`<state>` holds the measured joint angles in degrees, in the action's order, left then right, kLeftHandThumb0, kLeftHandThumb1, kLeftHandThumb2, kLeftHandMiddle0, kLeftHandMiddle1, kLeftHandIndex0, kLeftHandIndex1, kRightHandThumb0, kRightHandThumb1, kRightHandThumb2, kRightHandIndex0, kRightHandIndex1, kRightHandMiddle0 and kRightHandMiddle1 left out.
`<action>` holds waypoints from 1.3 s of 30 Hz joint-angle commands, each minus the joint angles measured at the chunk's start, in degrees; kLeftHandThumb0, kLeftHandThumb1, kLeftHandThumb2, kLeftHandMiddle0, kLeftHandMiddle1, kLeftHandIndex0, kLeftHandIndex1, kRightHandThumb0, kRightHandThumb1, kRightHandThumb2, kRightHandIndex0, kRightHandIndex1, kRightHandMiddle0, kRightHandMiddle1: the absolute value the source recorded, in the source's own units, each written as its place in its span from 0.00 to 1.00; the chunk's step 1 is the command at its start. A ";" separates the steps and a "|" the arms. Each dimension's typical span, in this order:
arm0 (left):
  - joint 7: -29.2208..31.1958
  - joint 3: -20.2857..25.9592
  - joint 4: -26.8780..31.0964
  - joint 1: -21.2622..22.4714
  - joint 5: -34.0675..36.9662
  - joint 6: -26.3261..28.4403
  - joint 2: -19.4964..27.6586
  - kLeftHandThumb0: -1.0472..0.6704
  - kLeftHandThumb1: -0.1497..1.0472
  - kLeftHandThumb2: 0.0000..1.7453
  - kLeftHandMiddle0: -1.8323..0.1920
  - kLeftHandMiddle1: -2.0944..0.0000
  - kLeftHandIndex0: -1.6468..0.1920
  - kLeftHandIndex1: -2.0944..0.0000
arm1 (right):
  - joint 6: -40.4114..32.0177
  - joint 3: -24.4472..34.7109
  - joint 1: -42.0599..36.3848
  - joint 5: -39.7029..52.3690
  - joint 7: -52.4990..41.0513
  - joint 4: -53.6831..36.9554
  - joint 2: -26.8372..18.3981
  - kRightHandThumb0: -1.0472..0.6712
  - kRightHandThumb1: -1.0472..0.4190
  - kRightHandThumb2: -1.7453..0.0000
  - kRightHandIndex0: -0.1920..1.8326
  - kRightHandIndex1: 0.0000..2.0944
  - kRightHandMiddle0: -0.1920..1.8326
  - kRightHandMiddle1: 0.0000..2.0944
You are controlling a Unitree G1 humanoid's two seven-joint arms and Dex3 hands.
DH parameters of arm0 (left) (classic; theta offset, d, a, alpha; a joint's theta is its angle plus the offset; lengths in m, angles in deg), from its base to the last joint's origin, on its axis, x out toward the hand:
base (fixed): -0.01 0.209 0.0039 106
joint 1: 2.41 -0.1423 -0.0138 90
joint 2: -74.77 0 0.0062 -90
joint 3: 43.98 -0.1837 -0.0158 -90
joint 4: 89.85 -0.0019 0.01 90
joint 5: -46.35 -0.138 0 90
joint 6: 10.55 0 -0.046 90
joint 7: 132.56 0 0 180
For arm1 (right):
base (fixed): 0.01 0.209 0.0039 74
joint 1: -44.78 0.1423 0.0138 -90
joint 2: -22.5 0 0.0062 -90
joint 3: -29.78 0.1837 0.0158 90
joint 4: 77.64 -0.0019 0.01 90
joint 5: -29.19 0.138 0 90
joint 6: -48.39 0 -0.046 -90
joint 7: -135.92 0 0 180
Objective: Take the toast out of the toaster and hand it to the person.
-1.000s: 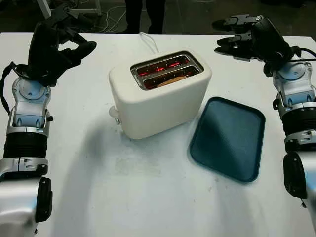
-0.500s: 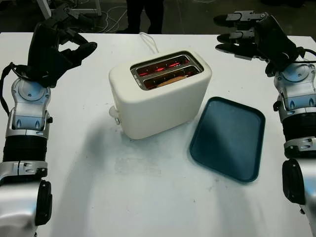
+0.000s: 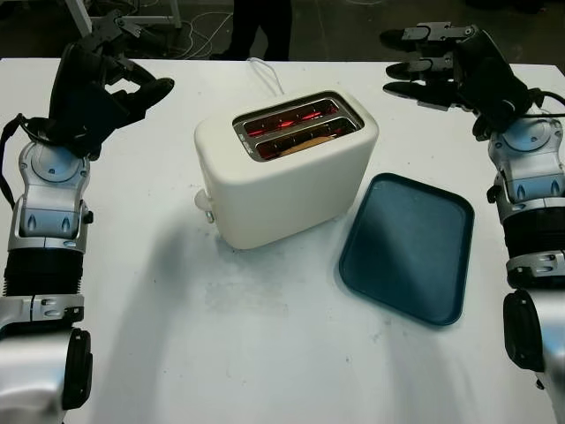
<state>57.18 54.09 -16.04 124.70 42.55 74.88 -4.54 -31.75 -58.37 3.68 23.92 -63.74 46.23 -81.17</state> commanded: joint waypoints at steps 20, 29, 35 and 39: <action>-0.20 0.20 4.15 -2.48 0.62 3.43 -1.59 0.00 0.89 0.07 0.71 0.37 0.70 0.43 | -1.23 1.08 -5.61 1.13 -0.40 -7.79 0.50 0.44 0.15 1.00 0.52 0.01 0.47 0.00; -0.29 0.51 4.74 -2.58 0.49 3.61 -1.40 0.00 0.89 0.07 0.70 0.38 0.70 0.44 | -1.79 0.47 -4.38 0.20 -0.42 -6.92 0.05 0.41 0.15 1.00 0.51 0.01 0.47 0.00; -0.39 0.51 5.25 -2.82 0.24 3.32 -1.26 0.00 0.89 0.07 0.71 0.38 0.70 0.44 | -1.32 0.39 -3.39 0.16 -1.37 -5.54 -0.11 0.39 0.15 1.00 0.51 0.01 0.47 0.00; -0.48 0.70 5.39 -2.82 0.41 3.46 -1.34 0.00 0.89 0.07 0.70 0.39 0.70 0.44 | -0.63 0.35 -2.49 0.28 -1.68 -3.90 0.22 0.38 0.15 1.00 0.52 0.01 0.47 0.00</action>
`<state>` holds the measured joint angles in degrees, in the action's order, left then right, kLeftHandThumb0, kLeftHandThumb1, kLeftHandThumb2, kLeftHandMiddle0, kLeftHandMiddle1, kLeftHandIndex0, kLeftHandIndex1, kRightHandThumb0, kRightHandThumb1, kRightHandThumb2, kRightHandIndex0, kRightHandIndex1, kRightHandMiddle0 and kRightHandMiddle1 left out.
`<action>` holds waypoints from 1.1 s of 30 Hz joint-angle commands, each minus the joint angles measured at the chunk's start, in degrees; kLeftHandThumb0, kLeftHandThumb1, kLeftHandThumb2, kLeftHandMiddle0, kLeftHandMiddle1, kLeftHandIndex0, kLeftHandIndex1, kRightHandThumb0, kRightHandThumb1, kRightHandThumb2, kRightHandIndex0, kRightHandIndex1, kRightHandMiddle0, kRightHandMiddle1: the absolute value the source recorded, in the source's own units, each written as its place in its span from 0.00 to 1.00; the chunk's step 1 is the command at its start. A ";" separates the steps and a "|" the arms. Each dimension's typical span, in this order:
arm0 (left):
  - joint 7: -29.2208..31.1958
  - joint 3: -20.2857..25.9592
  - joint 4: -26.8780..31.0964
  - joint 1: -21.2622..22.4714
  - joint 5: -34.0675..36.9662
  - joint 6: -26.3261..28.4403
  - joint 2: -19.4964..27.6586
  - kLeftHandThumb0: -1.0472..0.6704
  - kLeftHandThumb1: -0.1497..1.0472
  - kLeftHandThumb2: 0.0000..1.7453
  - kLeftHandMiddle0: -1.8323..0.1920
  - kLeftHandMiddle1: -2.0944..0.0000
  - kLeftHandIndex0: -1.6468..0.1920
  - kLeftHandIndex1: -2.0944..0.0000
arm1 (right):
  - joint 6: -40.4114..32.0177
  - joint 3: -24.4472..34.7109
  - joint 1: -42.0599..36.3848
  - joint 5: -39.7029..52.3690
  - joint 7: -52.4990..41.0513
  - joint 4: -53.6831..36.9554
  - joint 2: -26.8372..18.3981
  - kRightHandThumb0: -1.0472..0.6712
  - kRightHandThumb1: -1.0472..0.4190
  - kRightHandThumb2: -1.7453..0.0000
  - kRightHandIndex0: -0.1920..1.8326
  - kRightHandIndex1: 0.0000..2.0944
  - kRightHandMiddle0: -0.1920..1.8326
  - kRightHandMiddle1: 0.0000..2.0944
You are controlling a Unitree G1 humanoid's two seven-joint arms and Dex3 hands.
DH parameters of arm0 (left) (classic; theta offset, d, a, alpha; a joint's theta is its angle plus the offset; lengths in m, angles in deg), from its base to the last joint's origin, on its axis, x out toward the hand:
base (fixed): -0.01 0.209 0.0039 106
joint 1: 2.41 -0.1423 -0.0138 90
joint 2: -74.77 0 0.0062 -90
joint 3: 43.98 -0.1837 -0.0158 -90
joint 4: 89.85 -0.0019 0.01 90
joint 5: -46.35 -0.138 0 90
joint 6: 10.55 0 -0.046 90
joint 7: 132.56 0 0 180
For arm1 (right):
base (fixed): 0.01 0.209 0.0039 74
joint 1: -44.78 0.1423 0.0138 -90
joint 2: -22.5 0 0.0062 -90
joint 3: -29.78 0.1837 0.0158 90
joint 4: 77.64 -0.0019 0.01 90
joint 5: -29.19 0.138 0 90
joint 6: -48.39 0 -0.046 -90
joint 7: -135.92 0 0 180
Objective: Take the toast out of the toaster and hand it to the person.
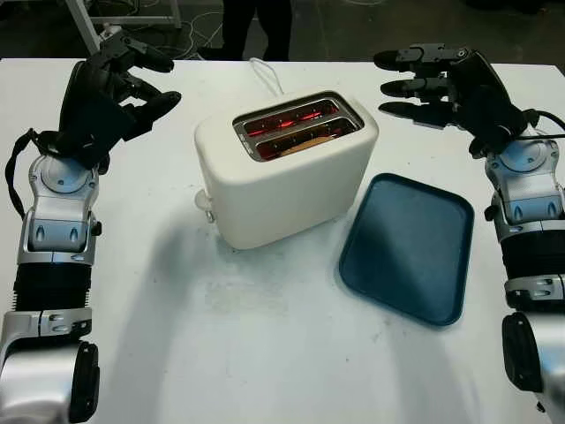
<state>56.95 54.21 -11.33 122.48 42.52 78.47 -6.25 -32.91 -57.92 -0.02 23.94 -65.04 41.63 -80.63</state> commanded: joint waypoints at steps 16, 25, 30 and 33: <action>-0.47 0.84 0.61 -0.81 0.02 -0.66 0.75 0.00 0.89 0.07 0.69 0.39 0.69 0.45 | 0.72 -0.22 1.20 -1.03 0.95 0.76 -0.91 0.40 0.13 0.99 0.51 0.01 0.47 0.00; -0.17 1.02 0.44 -0.78 -0.02 -0.71 0.70 0.00 0.89 0.07 0.70 0.39 0.69 0.45 | 1.66 -0.25 1.16 -1.34 1.46 1.08 -1.16 0.41 0.11 1.00 0.51 0.01 0.48 0.00; -0.10 1.00 0.49 -0.69 0.03 -0.63 0.69 0.00 0.89 0.07 0.69 0.39 0.69 0.45 | 1.95 -0.50 1.50 -1.45 1.05 1.34 -1.11 0.40 0.11 1.00 0.52 0.01 0.48 0.00; -0.08 0.99 0.58 -0.76 -0.02 -0.54 0.74 0.00 0.89 0.07 0.69 0.39 0.69 0.45 | 2.00 -0.52 1.46 -1.41 1.02 1.08 -0.96 0.39 0.11 1.00 0.52 0.01 0.48 0.00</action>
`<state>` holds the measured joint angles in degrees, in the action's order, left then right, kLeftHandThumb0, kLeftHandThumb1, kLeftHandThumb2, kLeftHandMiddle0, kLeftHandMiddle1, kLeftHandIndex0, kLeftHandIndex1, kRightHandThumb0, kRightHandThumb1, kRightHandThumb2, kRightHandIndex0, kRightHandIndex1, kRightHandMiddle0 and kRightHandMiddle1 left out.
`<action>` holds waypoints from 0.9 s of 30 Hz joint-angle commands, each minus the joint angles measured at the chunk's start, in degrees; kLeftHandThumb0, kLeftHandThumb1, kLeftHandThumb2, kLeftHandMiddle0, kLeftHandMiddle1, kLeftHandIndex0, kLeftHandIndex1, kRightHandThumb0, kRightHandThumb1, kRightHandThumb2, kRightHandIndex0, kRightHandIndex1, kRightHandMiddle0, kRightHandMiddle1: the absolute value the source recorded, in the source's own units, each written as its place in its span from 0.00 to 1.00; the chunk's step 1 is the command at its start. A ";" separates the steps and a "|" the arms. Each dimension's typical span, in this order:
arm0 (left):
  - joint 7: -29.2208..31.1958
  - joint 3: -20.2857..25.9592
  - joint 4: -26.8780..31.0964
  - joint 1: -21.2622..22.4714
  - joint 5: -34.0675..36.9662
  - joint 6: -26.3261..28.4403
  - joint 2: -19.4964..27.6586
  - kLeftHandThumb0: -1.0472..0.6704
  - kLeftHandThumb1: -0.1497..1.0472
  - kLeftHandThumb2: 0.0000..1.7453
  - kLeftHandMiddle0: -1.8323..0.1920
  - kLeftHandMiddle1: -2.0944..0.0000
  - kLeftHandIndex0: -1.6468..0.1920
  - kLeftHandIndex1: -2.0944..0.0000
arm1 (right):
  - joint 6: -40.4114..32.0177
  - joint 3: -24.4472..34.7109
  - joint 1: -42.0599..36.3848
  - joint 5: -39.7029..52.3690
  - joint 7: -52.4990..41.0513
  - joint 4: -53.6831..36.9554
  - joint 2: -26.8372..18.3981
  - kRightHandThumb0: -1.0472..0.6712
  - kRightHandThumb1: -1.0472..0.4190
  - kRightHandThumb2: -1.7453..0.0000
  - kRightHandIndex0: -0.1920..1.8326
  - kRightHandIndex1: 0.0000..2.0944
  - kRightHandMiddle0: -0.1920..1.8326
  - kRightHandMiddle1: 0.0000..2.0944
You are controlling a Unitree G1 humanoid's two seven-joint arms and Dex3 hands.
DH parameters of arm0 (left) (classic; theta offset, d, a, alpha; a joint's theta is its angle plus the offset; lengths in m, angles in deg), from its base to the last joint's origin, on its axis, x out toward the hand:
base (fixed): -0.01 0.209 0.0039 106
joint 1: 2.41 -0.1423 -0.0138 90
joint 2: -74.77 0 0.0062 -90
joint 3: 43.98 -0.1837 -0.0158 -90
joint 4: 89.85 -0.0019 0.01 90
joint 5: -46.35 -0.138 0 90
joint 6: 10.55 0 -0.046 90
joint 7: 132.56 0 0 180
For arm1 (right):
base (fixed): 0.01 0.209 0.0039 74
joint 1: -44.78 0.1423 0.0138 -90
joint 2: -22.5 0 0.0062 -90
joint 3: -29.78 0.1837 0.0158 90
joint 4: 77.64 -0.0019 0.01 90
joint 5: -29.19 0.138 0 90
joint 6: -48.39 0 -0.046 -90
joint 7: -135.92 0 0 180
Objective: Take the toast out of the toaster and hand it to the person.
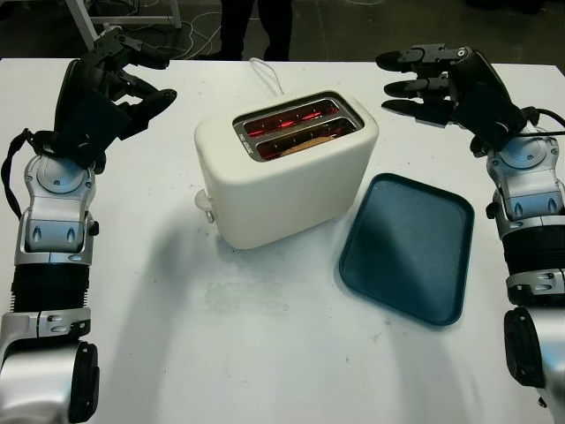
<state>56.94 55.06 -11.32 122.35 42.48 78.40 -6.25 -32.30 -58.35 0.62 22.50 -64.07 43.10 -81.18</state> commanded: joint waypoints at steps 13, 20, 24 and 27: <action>0.09 -0.02 0.53 -0.28 -0.06 -0.42 0.83 0.00 0.89 0.07 0.70 0.39 0.69 0.45 | 0.91 -0.10 0.95 0.06 -0.05 -0.57 -0.42 0.40 0.12 1.00 0.52 0.01 0.48 0.00; 0.35 0.06 0.07 0.09 0.31 -0.91 0.73 0.00 0.89 0.06 0.70 0.39 0.69 0.45 | 1.88 -0.06 1.33 0.19 -0.39 0.51 -0.54 0.40 0.12 1.00 0.52 0.01 0.48 0.00; 0.36 0.02 0.30 0.09 0.19 -0.65 0.81 0.00 0.89 0.07 0.70 0.39 0.69 0.45 | 1.69 0.08 1.35 0.43 -0.43 0.54 -0.38 0.40 0.12 1.00 0.52 0.01 0.48 0.00; 0.32 0.06 -0.08 0.14 0.21 -1.39 0.81 0.00 0.89 0.07 0.69 0.39 0.69 0.45 | 1.97 0.08 1.37 0.43 -0.42 0.61 -0.39 0.40 0.12 1.00 0.52 0.01 0.48 0.00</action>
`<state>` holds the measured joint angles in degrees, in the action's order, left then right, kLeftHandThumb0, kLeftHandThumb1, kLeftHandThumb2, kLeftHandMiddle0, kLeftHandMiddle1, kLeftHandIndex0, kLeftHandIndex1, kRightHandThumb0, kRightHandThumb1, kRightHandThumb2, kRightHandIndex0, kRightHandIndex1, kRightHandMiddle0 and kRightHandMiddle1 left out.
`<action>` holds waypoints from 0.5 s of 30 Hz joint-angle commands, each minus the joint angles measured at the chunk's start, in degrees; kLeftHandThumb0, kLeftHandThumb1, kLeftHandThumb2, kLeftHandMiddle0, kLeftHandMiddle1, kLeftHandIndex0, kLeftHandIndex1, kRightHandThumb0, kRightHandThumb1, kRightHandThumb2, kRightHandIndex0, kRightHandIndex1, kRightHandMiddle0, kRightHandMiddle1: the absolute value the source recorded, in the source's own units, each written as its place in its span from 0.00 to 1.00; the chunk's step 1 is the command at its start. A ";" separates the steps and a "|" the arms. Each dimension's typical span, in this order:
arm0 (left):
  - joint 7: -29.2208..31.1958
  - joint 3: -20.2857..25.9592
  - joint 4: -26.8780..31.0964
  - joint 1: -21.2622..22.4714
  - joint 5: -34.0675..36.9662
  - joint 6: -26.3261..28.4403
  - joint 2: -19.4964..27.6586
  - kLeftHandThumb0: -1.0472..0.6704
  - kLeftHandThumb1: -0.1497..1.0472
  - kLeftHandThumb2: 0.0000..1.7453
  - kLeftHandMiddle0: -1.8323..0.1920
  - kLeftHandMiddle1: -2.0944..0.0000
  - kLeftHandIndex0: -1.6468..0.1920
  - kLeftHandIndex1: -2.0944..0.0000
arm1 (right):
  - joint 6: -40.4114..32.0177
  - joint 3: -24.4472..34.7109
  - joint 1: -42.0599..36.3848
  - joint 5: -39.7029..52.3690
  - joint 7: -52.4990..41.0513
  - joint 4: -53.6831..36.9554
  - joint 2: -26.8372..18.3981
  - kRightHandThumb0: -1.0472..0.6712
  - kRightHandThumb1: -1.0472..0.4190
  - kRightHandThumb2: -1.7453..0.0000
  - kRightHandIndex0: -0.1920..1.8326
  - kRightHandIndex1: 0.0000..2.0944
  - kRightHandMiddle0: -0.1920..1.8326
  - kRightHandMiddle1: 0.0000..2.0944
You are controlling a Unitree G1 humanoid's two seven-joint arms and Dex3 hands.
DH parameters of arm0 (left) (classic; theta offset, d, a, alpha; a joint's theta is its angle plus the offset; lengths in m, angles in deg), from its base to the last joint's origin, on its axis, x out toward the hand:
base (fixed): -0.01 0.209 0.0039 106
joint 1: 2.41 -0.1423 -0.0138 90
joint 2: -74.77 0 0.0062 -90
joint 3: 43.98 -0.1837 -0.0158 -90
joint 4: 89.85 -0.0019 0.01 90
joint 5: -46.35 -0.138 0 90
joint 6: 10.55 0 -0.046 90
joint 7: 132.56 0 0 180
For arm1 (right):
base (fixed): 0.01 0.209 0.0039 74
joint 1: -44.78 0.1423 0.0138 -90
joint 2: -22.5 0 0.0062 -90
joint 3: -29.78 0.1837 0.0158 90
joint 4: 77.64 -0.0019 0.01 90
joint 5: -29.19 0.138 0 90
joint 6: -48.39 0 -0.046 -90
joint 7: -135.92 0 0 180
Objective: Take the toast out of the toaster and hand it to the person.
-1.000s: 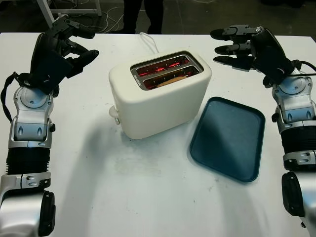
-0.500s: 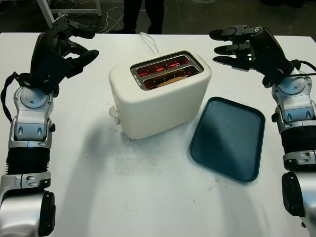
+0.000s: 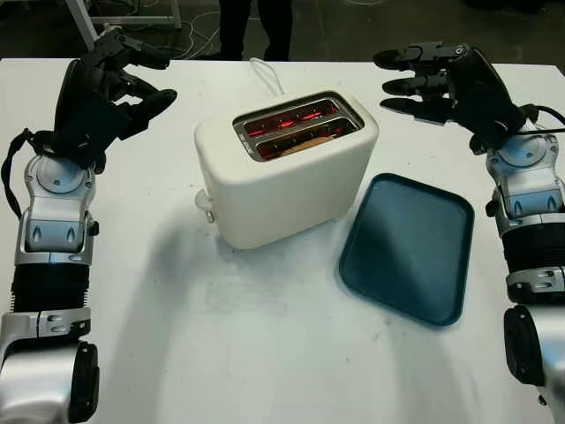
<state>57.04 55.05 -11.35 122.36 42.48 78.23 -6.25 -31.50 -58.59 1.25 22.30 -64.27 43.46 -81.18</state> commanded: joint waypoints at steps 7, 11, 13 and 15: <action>0.34 0.15 0.79 -0.14 0.30 -0.35 0.86 0.00 0.89 0.06 0.70 0.39 0.69 0.46 | 0.41 0.24 0.76 0.50 0.00 -0.01 -0.19 0.39 0.12 1.00 0.52 0.01 0.48 0.00; 0.17 -0.07 0.87 -0.32 -0.33 -1.00 1.15 0.00 0.89 0.07 0.70 0.39 0.70 0.46 | 0.72 0.45 0.63 0.93 -0.24 0.03 -0.13 0.39 0.12 1.00 0.52 0.01 0.48 0.00; 0.17 0.03 1.05 -0.39 -0.09 -0.91 1.00 0.00 0.89 0.07 0.70 0.39 0.70 0.45 | 0.85 0.39 0.66 0.83 -0.28 -0.01 -0.24 0.39 0.12 1.00 0.52 0.01 0.48 0.00; 0.17 0.14 1.15 -0.43 0.14 -0.78 0.86 0.00 0.89 0.06 0.70 0.39 0.70 0.45 | 1.25 0.26 0.77 0.51 -0.10 0.24 -0.39 0.39 0.12 1.00 0.52 0.01 0.49 0.00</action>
<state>57.07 55.06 -10.87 122.35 42.43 78.22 -6.14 -31.30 -58.58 1.31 22.33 -64.32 43.76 -81.18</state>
